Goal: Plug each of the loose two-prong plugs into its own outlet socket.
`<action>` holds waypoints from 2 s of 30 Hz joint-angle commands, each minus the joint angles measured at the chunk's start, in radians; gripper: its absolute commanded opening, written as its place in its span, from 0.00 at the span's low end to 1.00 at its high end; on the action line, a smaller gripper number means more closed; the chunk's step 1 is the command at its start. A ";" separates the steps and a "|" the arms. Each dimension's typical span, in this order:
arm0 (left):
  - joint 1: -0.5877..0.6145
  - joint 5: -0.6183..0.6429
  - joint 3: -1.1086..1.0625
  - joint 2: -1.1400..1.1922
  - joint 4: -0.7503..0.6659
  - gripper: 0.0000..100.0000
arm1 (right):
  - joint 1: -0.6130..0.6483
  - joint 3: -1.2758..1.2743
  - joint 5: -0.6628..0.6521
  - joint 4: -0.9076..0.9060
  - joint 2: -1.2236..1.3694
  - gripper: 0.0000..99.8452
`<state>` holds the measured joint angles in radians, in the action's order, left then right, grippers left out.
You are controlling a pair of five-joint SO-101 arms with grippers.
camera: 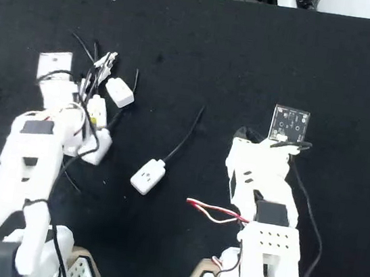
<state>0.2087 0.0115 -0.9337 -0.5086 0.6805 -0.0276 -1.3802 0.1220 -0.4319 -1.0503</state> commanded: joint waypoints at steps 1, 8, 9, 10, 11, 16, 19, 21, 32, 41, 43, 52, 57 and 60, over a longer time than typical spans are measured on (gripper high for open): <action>0.027 0.009 0.044 -0.153 0.038 0.21 | 0.014 0.010 0.008 0.020 0.004 0.03; -0.194 0.000 -0.015 -0.463 0.252 0.21 | 0.006 0.010 0.008 0.020 0.004 0.03; -0.263 -0.017 -0.051 -0.493 0.249 0.21 | 0.003 0.010 0.008 0.020 0.004 0.03; -0.337 -0.048 -0.091 -0.509 0.230 0.21 | -0.011 0.012 0.008 0.020 0.004 0.03; -0.400 -0.075 -0.128 -0.514 0.209 0.21 | -0.026 0.013 0.008 0.020 0.004 0.03; -0.541 -0.080 -0.189 -0.358 0.097 0.22 | -0.063 0.015 0.008 0.025 0.004 0.03; -0.549 -0.074 -0.148 -0.186 0.029 0.21 | -0.061 0.015 0.008 0.025 0.004 0.03; -0.561 -0.074 -0.114 -0.086 0.000 0.21 | -0.061 0.015 0.008 0.025 0.004 0.03; -0.688 -0.083 -0.016 0.023 0.092 0.21 | -0.060 0.018 0.008 0.026 0.004 0.03; -0.766 -0.075 -0.038 0.017 0.095 0.21 | -0.060 0.018 0.008 0.028 0.004 0.03; -0.826 -0.078 -0.038 0.017 0.097 0.21 | -0.060 0.018 0.008 0.028 0.004 0.03; -0.866 -0.083 -0.002 -0.040 0.190 0.21 | -0.060 0.018 0.008 0.029 0.004 0.03; -0.757 -0.083 -0.030 -0.201 0.216 0.21 | -0.061 0.015 0.008 0.041 0.004 0.03; -0.654 -0.077 -0.070 -0.273 0.186 0.21 | -0.061 0.013 0.008 0.041 0.004 0.03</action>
<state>-0.5631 -0.0652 -0.9981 -0.6759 0.8907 -0.0706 -1.3802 0.1220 -0.4135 -1.0503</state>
